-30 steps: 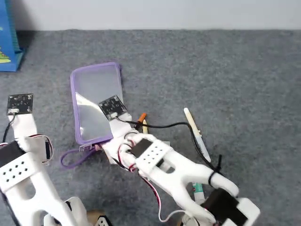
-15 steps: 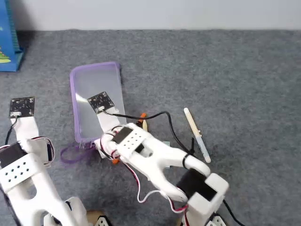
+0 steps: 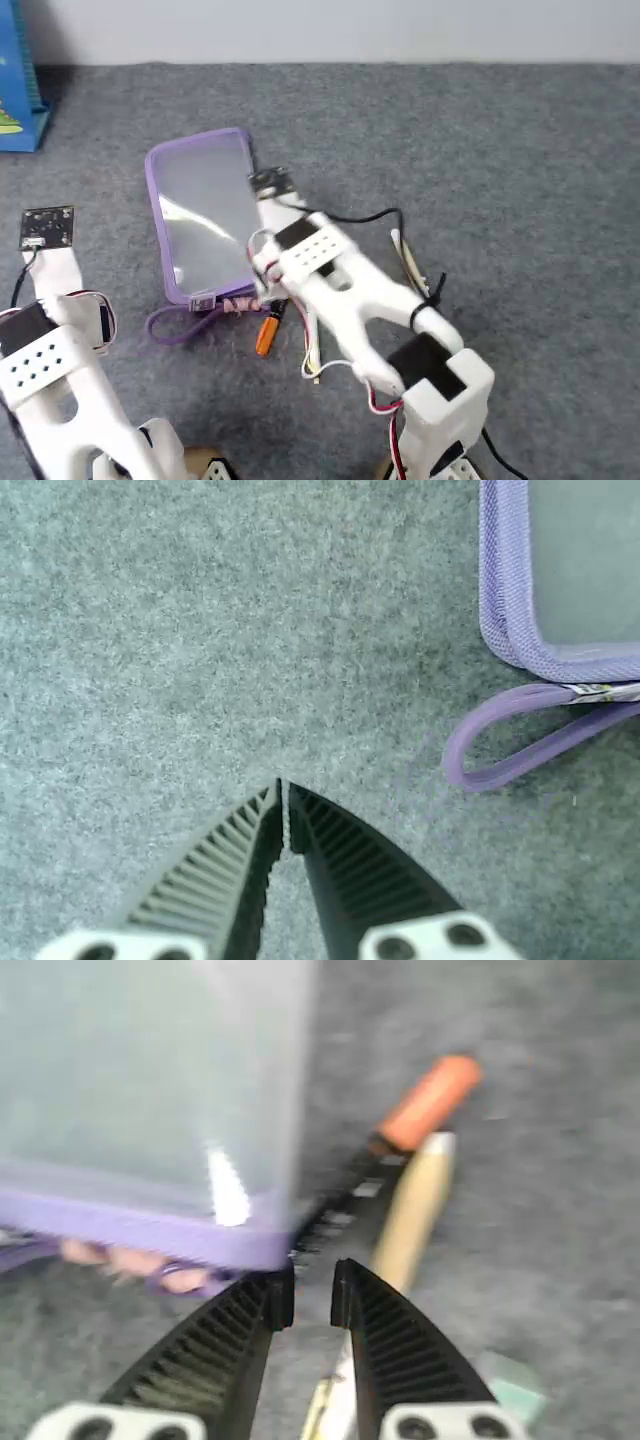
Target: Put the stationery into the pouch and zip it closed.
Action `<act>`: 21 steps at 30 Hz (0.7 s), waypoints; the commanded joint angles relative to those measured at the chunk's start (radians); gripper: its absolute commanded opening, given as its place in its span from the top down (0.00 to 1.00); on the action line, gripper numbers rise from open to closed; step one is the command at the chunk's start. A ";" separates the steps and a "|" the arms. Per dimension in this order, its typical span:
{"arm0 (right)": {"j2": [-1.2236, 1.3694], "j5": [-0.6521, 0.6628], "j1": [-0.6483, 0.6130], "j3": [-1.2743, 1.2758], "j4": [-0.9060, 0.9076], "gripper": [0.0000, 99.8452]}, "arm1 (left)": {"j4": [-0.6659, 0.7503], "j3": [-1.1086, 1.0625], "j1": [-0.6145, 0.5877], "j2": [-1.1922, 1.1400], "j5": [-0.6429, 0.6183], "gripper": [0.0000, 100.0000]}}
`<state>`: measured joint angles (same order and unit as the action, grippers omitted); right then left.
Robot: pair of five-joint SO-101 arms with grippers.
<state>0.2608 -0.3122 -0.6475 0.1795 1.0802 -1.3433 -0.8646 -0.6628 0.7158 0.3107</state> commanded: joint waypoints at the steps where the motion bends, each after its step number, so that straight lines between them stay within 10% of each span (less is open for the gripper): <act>1: -0.008 0.020 0.038 -0.091 0.073 0.91 | 0.017 0.004 -0.003 0.040 -0.008 0.98; 21: 0.053 -0.133 -0.185 -0.144 -0.058 0.82 | 0.018 0.005 -0.003 0.040 -0.008 0.98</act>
<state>0.2977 -0.4365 -0.8224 0.0905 1.0480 -1.3433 -0.8646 -0.6628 0.7265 0.3107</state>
